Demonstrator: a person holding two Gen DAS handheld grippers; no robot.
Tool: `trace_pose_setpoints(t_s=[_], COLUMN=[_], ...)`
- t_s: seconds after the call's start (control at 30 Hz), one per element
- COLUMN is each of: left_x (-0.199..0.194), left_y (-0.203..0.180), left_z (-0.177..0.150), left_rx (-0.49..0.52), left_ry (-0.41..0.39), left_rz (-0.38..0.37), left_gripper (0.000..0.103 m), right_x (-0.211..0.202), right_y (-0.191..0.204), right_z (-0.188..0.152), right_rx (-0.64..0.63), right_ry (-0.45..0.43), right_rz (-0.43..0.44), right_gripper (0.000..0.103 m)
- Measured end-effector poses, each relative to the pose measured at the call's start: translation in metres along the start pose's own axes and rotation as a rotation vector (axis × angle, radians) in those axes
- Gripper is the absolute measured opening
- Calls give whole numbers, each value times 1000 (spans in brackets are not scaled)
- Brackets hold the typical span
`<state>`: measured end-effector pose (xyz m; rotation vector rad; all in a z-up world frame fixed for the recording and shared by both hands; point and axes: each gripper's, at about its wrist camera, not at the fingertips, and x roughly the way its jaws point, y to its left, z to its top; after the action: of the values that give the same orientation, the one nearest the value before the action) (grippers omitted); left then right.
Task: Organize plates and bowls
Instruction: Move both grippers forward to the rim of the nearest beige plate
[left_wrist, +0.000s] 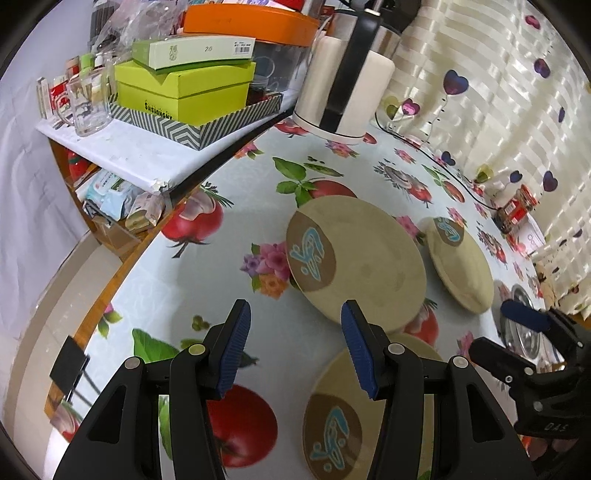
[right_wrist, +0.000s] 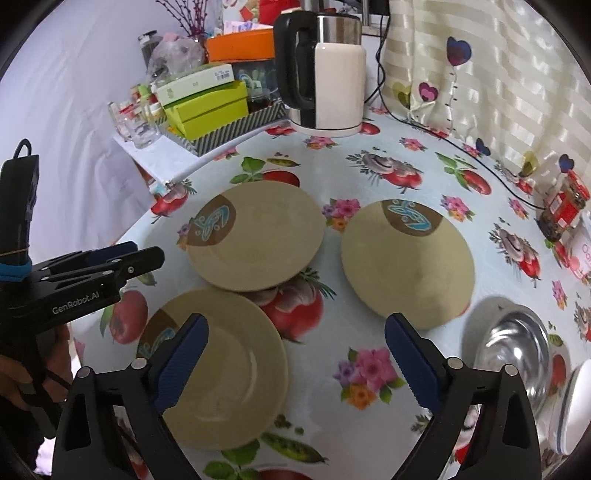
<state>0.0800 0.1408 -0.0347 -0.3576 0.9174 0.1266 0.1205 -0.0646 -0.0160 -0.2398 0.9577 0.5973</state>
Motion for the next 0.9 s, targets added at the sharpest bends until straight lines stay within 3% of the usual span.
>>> trace_pose_setpoints(t_s=[0.03, 0.63, 0.9], left_x=[2, 39, 55], left_y=[1, 18, 20], left_z=[2, 24, 28], left_rx=[-5, -54, -68], left_ry=[1, 38, 59], left_rz=[-2, -20, -33], left_gripper=[52, 52, 52], right_x=[3, 47, 64], right_y=[0, -1, -8], right_z=[2, 24, 28], right_rx=[0, 19, 47], right_ry=[4, 50, 71], right_rz=[2, 38, 53], right_gripper=[84, 75, 64])
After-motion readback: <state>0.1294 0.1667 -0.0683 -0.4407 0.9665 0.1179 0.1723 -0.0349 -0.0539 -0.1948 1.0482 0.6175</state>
